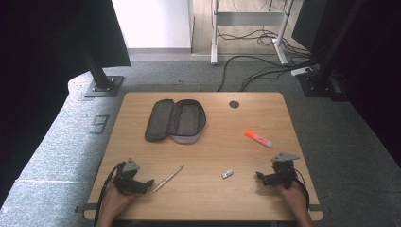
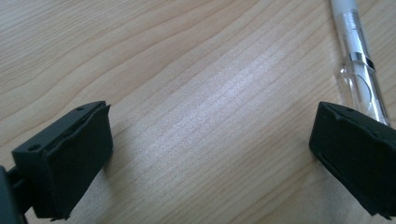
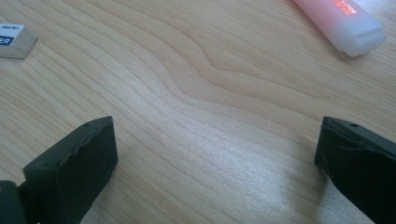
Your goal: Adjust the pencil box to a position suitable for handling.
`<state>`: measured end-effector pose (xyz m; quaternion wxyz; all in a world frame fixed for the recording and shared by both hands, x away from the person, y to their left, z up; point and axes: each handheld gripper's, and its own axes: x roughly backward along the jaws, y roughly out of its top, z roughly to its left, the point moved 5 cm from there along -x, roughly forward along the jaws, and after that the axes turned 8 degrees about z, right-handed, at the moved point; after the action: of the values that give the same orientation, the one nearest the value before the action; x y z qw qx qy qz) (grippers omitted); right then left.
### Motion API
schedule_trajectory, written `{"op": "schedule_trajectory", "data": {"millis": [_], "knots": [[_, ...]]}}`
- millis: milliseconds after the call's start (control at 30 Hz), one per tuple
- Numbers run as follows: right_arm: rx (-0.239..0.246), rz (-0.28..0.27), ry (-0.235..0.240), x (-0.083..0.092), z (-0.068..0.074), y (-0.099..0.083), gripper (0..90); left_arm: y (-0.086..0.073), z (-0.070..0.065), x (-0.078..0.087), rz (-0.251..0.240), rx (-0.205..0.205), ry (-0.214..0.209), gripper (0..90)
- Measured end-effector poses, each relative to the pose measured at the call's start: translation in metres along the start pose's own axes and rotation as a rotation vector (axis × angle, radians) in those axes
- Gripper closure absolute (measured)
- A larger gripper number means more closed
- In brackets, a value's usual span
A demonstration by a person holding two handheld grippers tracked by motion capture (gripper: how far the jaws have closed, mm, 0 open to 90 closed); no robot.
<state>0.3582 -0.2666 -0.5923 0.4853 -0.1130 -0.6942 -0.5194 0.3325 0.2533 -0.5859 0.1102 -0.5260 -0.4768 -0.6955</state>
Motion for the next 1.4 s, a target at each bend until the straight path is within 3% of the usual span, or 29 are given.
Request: {"op": "schedule_trajectory", "data": {"millis": [633,1033,1267,1400], "knots": [[0.0,0.0,0.0,0.0,0.0,0.0,0.0,0.004,0.0,-0.001,-0.011,0.066,0.046,3.3],[0.0,0.0,0.0,0.0,0.0,0.0,0.0,0.008,0.0,-0.001,0.028,0.084,0.053,5.0],[-0.001,-0.001,0.0,0.0,0.0,0.0,0.0,0.011,-0.003,-0.001,0.033,0.068,0.054,5.3],[-0.001,0.0,0.0,0.0,0.0,0.0,0.0,0.017,-0.006,0.003,0.012,0.056,0.044,5.4]]}}
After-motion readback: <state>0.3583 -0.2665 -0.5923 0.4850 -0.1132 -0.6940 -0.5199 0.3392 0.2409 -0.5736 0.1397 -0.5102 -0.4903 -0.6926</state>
